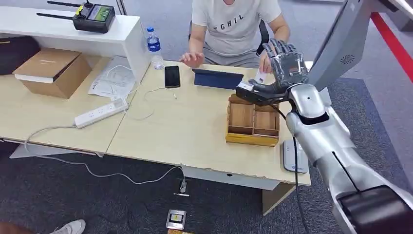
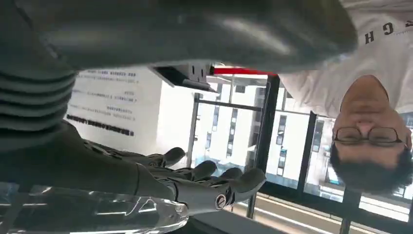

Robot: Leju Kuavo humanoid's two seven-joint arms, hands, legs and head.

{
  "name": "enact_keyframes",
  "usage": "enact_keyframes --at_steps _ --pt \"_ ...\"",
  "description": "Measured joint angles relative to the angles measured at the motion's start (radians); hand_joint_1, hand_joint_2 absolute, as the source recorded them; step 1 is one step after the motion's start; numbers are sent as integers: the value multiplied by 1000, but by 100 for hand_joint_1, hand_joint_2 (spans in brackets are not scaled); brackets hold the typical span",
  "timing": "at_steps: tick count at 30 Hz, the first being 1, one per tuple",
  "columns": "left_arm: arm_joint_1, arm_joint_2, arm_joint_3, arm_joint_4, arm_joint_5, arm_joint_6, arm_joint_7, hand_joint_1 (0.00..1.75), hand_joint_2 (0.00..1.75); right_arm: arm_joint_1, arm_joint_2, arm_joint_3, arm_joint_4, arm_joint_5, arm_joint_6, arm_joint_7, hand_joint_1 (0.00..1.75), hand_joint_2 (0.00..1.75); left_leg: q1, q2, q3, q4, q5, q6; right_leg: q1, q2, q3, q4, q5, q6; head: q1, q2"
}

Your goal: Pass the card to the sensor for recognition and then transmit it.

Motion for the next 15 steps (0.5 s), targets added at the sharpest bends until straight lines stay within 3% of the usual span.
enact_keyframes --at_steps 6,15 --pt "1 0 0 0 -3 2 15 0 0 38 -1 -36 -85 -154 85 19 0 0 0 0 1 0 0 0 0 0 0 0 0 0 0 0" --pt "2 -1 0 0 -1 3 26 0 0 159 -31 -74 -296 -220 148 52 0 0 0 0 1 0 0 0 0 0 0 -1 0 0 0 0"
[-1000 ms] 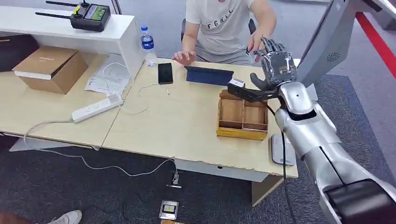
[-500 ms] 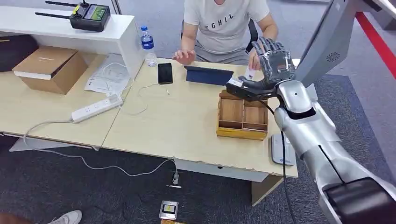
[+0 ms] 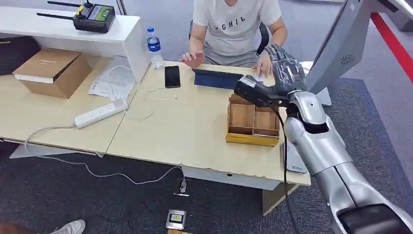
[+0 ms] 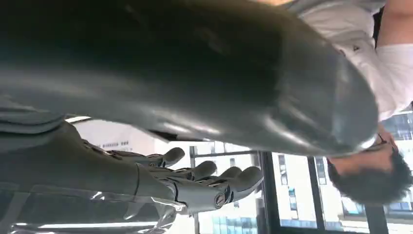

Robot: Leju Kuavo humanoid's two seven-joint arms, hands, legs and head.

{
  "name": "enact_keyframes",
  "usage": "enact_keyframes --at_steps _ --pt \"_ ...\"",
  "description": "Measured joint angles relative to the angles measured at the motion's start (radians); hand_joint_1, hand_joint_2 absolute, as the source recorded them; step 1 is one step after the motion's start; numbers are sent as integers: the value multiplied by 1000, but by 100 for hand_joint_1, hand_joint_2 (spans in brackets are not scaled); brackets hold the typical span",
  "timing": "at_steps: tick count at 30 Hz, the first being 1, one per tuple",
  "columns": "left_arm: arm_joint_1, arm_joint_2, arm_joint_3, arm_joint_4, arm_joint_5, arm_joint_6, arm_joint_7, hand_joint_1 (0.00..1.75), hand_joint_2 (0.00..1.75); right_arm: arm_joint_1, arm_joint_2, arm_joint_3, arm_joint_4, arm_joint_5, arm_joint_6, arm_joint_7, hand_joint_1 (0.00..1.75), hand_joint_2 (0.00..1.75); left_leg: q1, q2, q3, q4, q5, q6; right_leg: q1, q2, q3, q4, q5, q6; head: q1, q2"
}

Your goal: Pass the card to the sensor for recognition and then transmit it.

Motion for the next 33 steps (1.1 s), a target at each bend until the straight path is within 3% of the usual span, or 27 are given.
enact_keyframes --at_steps 6,10,13,14,19,22,33 --pt "3 1 0 0 3 0 -42 0 0 162 -73 -30 -219 -19 88 100 0 0 0 0 1 0 0 0 0 0 0 -1 0 0 0 0" --pt "7 1 0 0 5 0 -74 0 0 324 -153 -95 -460 -33 213 158 0 0 0 -1 1 0 -1 1 0 -1 2 -2 0 0 0 0" --pt "10 1 0 0 20 11 -63 0 0 473 -240 -163 -713 -41 314 187 0 0 0 -2 -1 0 -1 1 0 -1 2 -2 -1 1 0 0" --pt "13 1 0 0 25 15 -56 0 0 504 -258 -180 -771 -53 342 197 0 175 -1 -1 -1 0 -2 1 -1 0 1 -2 -1 1 0 0" --pt "7 0 0 0 37 23 -40 0 0 607 -315 -205 -993 -87 416 242 0 175 -1 3 0 0 -3 -1 0 6 0 -2 0 -1 1 0" --pt "7 -1 0 0 40 29 -39 0 0 647 -332 -199 -1074 -85 420 264 0 175 -1 4 0 0 -2 -1 0 6 -1 -1 0 -1 0 0" --pt "3 -3 0 0 40 31 -39 0 0 675 -373 -197 -1205 -88 420 270 0 175 0 4 0 0 -1 -1 0 6 -1 -1 0 -1 0 0"
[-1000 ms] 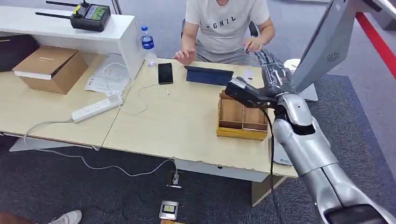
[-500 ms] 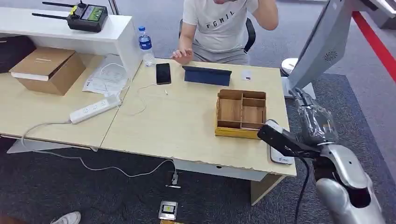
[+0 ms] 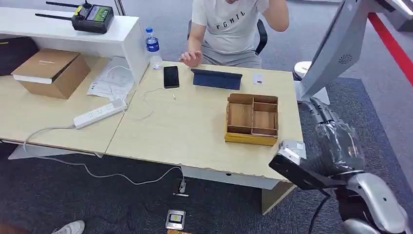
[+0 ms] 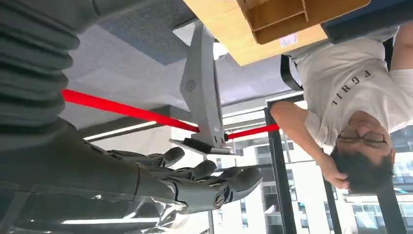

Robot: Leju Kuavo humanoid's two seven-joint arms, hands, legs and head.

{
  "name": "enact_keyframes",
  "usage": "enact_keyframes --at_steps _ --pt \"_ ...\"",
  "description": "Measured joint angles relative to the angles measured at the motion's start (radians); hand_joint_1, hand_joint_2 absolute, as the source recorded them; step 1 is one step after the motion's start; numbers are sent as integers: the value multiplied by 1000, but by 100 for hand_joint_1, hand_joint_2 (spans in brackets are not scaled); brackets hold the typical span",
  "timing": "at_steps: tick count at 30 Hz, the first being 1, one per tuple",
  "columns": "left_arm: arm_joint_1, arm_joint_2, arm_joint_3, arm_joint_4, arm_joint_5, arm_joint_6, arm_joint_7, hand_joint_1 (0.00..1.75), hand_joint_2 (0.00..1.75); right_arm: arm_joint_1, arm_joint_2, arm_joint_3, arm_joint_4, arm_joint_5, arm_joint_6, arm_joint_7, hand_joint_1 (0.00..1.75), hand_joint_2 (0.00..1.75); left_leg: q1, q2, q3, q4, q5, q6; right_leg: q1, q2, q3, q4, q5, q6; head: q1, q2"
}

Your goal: Pass the card to the sensor for recognition and then transmit it.

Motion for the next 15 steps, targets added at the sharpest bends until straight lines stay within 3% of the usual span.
enact_keyframes --at_steps 12,15 --pt "-1 -1 0 0 0 1 0 0 0 5 -9 3 -26 -10 0 -2 0 175 0 0 0 0 0 0 0 0 0 0 0 0 0 0" --pt "-5 -9 1 0 10 16 -13 0 0 22 14 75 3 38 -41 30 0 175 0 -1 -1 -1 0 0 0 0 0 0 0 0 0 0"
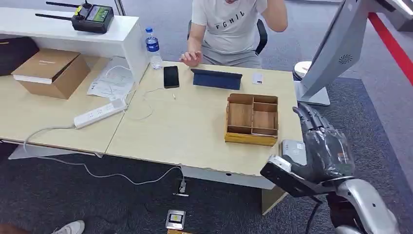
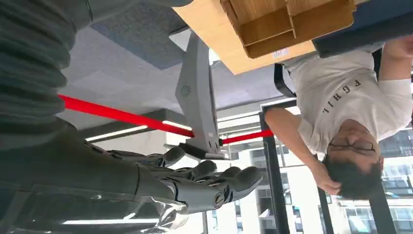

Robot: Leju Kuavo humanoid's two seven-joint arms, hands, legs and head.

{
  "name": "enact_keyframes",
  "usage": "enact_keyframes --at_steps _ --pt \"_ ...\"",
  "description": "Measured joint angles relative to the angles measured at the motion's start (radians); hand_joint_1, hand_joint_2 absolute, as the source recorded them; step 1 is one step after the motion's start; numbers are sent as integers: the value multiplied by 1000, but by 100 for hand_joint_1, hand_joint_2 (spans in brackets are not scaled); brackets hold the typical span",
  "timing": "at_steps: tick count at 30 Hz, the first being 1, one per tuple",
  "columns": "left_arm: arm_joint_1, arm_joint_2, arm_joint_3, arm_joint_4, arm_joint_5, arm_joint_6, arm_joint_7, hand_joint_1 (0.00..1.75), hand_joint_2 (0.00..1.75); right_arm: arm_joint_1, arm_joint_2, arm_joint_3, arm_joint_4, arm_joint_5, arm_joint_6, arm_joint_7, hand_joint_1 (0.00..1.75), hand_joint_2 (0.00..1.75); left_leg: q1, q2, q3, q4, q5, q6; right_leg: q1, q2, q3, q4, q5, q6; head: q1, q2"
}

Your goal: Pass the card to the sensor for recognition and then transmit it.

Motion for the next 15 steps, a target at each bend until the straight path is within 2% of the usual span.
enact_keyframes --at_steps 3,7,10,15 --pt "-5 -4 0 0 -2 3 13 0 0 -2 50 49 89 70 -75 4 0 175 0 0 0 0 0 0 1 0 0 0 0 -1 0 0" --pt "-9 -10 0 0 -5 3 21 0 0 -29 124 91 238 122 -137 -8 0 175 0 -1 -1 0 1 -1 2 -1 0 1 0 -1 0 0" --pt "-13 -10 0 0 -4 2 21 0 0 -52 179 115 351 145 -140 0 0 175 2 -2 -1 0 2 -1 2 -2 0 1 0 -1 0 0" --pt "-13 -10 0 0 -4 -3 22 0 0 -78 251 136 462 166 -127 12 0 175 2 -2 -1 0 2 -1 2 -2 0 1 0 -2 0 0"
